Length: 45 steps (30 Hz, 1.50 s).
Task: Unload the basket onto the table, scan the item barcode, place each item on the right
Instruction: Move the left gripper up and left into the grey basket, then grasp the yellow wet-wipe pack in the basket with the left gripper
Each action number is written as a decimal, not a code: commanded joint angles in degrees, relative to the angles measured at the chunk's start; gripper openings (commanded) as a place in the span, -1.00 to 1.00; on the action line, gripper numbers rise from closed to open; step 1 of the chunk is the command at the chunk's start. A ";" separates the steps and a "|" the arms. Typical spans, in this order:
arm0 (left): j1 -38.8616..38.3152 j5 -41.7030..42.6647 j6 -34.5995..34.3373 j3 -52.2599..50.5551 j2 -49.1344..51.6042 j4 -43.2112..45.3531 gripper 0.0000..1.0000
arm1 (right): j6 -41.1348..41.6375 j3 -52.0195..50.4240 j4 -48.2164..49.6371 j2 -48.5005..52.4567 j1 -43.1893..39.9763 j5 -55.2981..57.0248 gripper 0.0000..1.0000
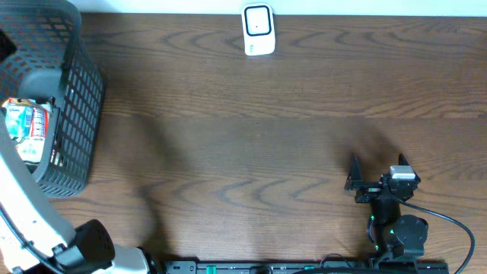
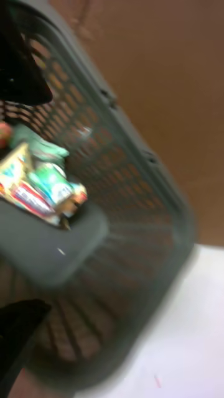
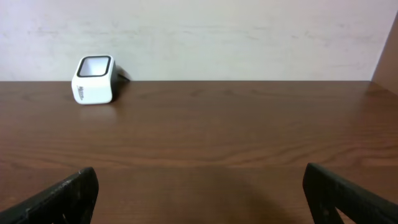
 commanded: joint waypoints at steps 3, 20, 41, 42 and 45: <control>5.42 -1.33 -0.70 -7.32 4.35 0.31 0.96 | 0.22 -0.09 -0.24 -0.28 -0.55 -0.09 0.99; 8.72 6.93 7.74 -30.69 9.49 7.87 0.97 | 0.22 -0.09 -0.24 -0.28 -0.55 -0.09 0.98; 8.72 6.88 10.54 -42.05 14.62 22.71 0.96 | 0.22 -0.09 -0.24 -0.28 -0.55 -0.09 0.98; 8.72 6.88 10.56 -42.05 15.30 23.15 0.96 | 0.22 -0.09 -0.24 -0.28 -0.55 -0.09 0.99; 8.72 6.91 10.56 -42.05 18.03 24.09 0.75 | 0.22 -0.09 -0.24 -0.28 -0.55 -0.09 0.98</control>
